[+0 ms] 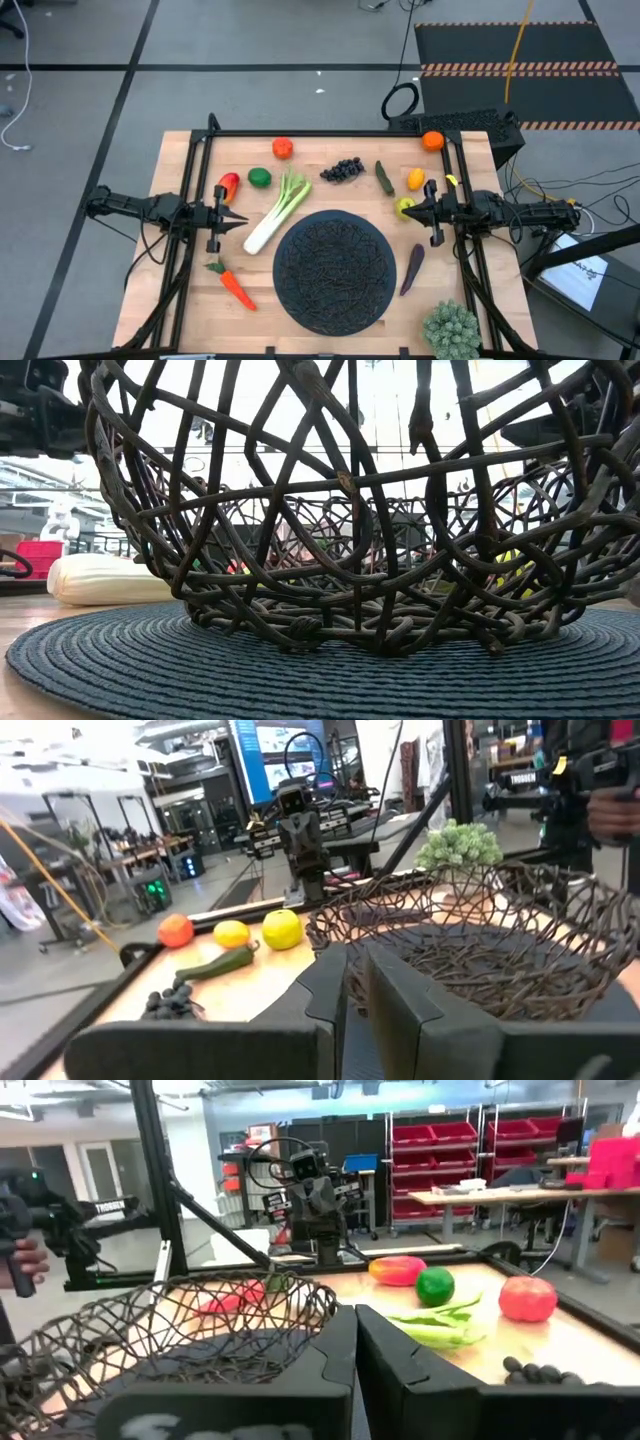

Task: Build produce basket
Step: Put the green celery into the black mesh basket

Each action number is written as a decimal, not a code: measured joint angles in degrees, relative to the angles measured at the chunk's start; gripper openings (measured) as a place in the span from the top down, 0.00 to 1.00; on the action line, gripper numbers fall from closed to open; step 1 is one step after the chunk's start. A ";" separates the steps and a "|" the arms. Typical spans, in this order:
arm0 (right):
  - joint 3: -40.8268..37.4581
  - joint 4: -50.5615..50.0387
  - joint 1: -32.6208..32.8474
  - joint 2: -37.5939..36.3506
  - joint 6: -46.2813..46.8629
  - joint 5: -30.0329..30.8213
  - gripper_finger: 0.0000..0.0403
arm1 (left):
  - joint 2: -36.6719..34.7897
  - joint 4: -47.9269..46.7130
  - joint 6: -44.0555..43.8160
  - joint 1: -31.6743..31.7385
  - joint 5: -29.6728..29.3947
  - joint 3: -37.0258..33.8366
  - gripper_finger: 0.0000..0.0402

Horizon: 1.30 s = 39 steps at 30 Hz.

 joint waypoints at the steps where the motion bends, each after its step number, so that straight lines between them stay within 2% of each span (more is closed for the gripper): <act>1: 0.87 -0.18 0.00 0.07 -0.19 0.00 1.00 | 0.00 0.00 -0.56 0.01 -0.01 -0.01 0.90; 4: 4.75 -4.32 0.00 1.51 -0.35 -0.20 1.00 | 0.00 0.00 -2.42 0.00 -0.01 0.00 0.90; 8: 14.12 -9.79 0.00 5.31 0.22 -0.25 1.00 | 0.00 0.00 -3.92 0.02 -0.03 0.00 0.90; 18: 39.44 -28.80 0.00 22.33 3.26 0.02 1.00 | 0.00 0.04 -4.09 0.00 -0.03 0.00 0.90; 23: 48.71 -35.26 0.00 30.67 5.49 0.24 1.00 | 0.00 0.07 -4.27 0.01 -0.03 -0.01 0.90; 28: 52.92 -35.87 0.00 36.59 6.25 0.28 1.00 | 0.00 0.08 -6.06 0.02 -0.03 0.00 0.90; 39: 52.98 -33.86 0.00 43.42 7.66 0.17 1.00 | 0.24 -0.50 -15.68 0.00 -0.03 2.25 0.90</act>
